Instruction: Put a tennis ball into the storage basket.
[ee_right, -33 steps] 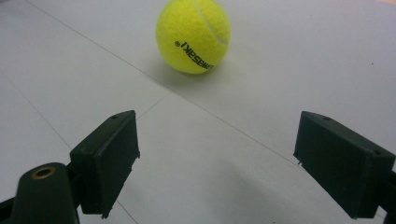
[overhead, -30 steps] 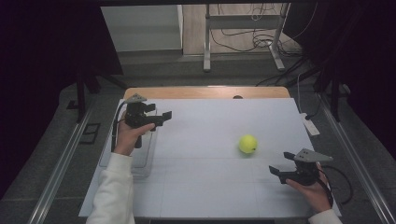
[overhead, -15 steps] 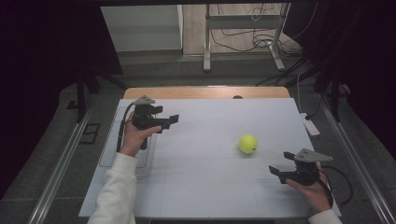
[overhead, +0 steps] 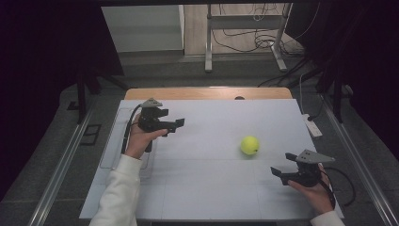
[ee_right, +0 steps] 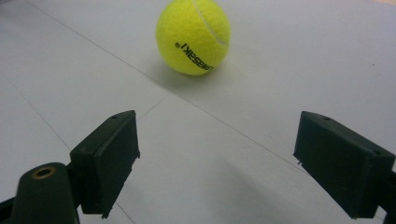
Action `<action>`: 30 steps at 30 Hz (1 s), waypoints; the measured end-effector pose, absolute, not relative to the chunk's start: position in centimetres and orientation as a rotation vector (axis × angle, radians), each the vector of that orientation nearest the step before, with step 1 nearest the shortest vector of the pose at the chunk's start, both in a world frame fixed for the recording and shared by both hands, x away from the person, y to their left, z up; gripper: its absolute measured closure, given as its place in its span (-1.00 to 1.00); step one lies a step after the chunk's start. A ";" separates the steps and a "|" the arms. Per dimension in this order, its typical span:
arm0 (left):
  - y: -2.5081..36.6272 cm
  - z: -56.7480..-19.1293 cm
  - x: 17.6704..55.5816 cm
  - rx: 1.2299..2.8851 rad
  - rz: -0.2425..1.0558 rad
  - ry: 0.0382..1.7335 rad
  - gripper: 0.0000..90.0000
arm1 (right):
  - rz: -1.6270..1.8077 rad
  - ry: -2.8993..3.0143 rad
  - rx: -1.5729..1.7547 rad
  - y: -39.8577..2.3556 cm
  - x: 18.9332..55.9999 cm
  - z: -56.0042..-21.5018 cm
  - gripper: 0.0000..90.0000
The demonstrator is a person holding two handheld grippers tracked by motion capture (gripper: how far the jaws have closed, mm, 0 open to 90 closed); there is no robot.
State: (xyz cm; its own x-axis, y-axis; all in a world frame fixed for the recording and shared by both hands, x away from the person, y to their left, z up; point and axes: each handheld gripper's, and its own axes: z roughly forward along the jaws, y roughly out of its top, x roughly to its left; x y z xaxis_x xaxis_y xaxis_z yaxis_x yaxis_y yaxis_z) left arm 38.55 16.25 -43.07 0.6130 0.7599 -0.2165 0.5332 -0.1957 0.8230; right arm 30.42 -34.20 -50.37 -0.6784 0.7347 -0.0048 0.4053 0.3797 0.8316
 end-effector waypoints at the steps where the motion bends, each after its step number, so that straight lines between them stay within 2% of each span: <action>1: 16.3 -43.1 38.6 1.870 0.294 1.036 -0.69 | 1.211 2.270 0.990 -34.2 30.4 -50.4 -0.69; 30: 13.4 -43.6 38.5 1.931 0.263 0.982 -0.68 | 1.214 2.271 0.987 -34.0 30.3 -50.3 -0.69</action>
State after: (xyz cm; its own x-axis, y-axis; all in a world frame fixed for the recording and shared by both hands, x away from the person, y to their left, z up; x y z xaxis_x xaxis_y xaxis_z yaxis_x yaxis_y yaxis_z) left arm 38.45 13.44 -43.62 0.6581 0.7257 -0.2006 0.5281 -0.2551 0.8100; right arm 30.25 -34.04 -50.34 -0.6803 0.7329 -0.0050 0.4030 0.3797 0.8327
